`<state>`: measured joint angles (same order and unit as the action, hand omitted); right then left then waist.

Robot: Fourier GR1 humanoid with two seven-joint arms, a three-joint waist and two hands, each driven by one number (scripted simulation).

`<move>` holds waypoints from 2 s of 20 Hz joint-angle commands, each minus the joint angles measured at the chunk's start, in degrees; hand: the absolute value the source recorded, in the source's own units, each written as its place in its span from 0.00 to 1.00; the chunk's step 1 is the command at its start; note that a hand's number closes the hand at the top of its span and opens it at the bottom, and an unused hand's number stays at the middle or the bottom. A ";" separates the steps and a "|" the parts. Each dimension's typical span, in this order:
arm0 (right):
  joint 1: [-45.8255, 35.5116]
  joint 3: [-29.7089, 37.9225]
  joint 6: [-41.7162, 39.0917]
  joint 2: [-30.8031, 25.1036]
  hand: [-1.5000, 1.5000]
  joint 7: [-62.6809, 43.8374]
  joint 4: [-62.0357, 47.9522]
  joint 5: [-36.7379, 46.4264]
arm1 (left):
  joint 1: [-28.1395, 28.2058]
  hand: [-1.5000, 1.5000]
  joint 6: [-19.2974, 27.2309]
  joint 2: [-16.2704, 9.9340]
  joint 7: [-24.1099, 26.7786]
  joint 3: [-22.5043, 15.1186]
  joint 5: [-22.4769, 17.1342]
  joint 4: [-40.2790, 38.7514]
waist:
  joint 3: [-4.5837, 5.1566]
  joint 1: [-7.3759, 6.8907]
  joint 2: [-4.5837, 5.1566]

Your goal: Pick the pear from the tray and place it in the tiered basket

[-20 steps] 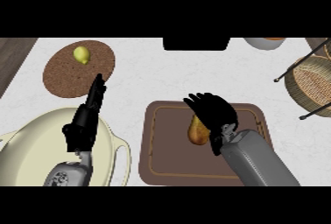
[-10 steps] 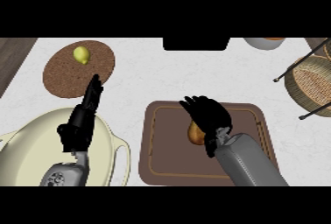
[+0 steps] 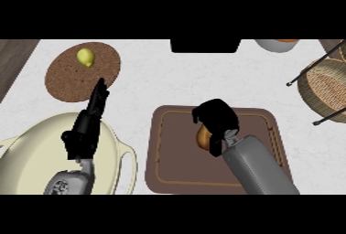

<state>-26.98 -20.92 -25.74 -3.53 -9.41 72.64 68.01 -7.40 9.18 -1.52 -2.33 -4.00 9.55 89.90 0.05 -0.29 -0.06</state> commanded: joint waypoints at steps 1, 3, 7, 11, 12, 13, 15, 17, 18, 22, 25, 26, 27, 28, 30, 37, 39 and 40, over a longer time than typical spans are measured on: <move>0.11 -3.12 11.27 -1.04 1.00 4.94 -5.12 4.86 | -2.20 0.50 -0.99 -0.76 -2.30 0.87 -0.61 -0.26 | -0.08 -0.16 0.20; -1.64 -2.48 9.60 0.63 1.00 3.84 -5.23 5.83 | -3.32 0.50 0.62 0.26 -0.43 1.54 0.06 -2.88 | -0.06 0.10 0.13; -0.53 -0.75 12.96 0.52 1.00 3.26 -4.90 7.74 | -2.90 0.50 0.35 0.34 -4.12 -0.51 1.66 0.49 | -0.06 0.13 0.06; 14.30 3.19 10.64 -17.50 1.00 8.51 4.88 5.43 | 1.87 0.50 0.70 -0.17 0.66 1.84 -0.26 -0.14 | -0.02 3.00 -0.59; 15.54 5.84 9.84 -20.76 1.00 10.21 5.22 3.80 | 1.29 0.50 1.08 -0.90 -0.79 2.19 0.31 1.52 | -0.06 3.24 -0.71; 17.12 7.68 12.00 -24.38 1.00 11.91 2.43 4.23 | 1.46 0.50 0.76 -0.93 0.61 2.48 -0.06 0.08 | -0.07 3.76 -0.28; 21.92 10.92 16.65 -27.62 1.00 14.22 5.03 2.71 | 2.05 0.50 1.44 0.01 1.06 1.60 0.63 -0.19 | -0.09 3.56 -0.29; 24.82 13.63 14.60 -30.30 1.00 13.59 12.09 1.32 | 2.17 0.50 0.49 -0.38 -0.48 1.45 -0.07 1.84 | -0.02 2.30 -0.44; 26.54 17.71 16.20 -32.77 1.00 15.63 13.77 -1.58 | 1.07 0.50 1.31 -0.39 0.88 2.39 0.26 -0.63 | 0.00 3.27 -0.43; 30.52 26.75 15.42 -36.58 1.00 17.61 21.09 -7.56 | -1.16 0.50 0.78 0.18 1.15 2.32 -0.27 -2.70 | 0.01 2.43 -0.21; 30.75 34.52 10.26 -38.71 1.00 17.42 27.97 -14.19 | -0.23 0.50 1.89 0.85 0.04 0.57 1.70 -1.05 | 0.01 2.31 -0.32; 27.87 34.45 7.22 -37.28 1.00 13.43 31.07 -14.32 | 0.13 0.50 0.72 0.19 -2.83 0.14 1.12 2.45 | 0.02 1.47 -0.37; 30.58 38.31 7.18 -38.47 1.00 14.23 33.90 -16.81 | 3.39 0.50 -0.36 -0.73 -1.05 0.81 -0.07 3.21 | 0.04 2.05 -0.60; 30.87 42.63 5.36 -41.72 1.00 17.34 33.40 -19.87 | 2.54 0.50 -0.09 -0.83 -1.15 1.25 0.01 2.87 | 0.02 2.13 -0.50; 30.77 47.71 -0.90 -43.64 1.00 16.32 37.15 -24.55 | 1.79 0.50 0.24 0.72 0.23 -0.09 0.57 0.19 | 0.06 2.44 -0.43; 23.17 62.85 -18.33 -49.25 1.00 10.42 38.82 -38.43 | -0.27 0.50 1.14 0.34 -2.62 0.74 1.11 2.49 | 0.04 1.31 -0.33; 17.66 59.96 -17.96 -49.75 1.00 7.71 33.11 -37.54 | -2.06 0.50 -0.31 0.08 -0.94 1.08 0.29 -0.69 | 0.00 0.26 0.05; 17.36 61.75 -19.37 -47.96 1.00 7.49 32.88 -41.07 | -1.67 0.50 -0.89 -1.04 -0.07 1.60 0.49 -1.77 | 0.01 0.47 0.00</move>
<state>-4.84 36.90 -39.75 -50.49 0.89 108.14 32.98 -8.37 9.08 -1.78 -3.63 -2.90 10.06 90.04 0.08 0.64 -0.20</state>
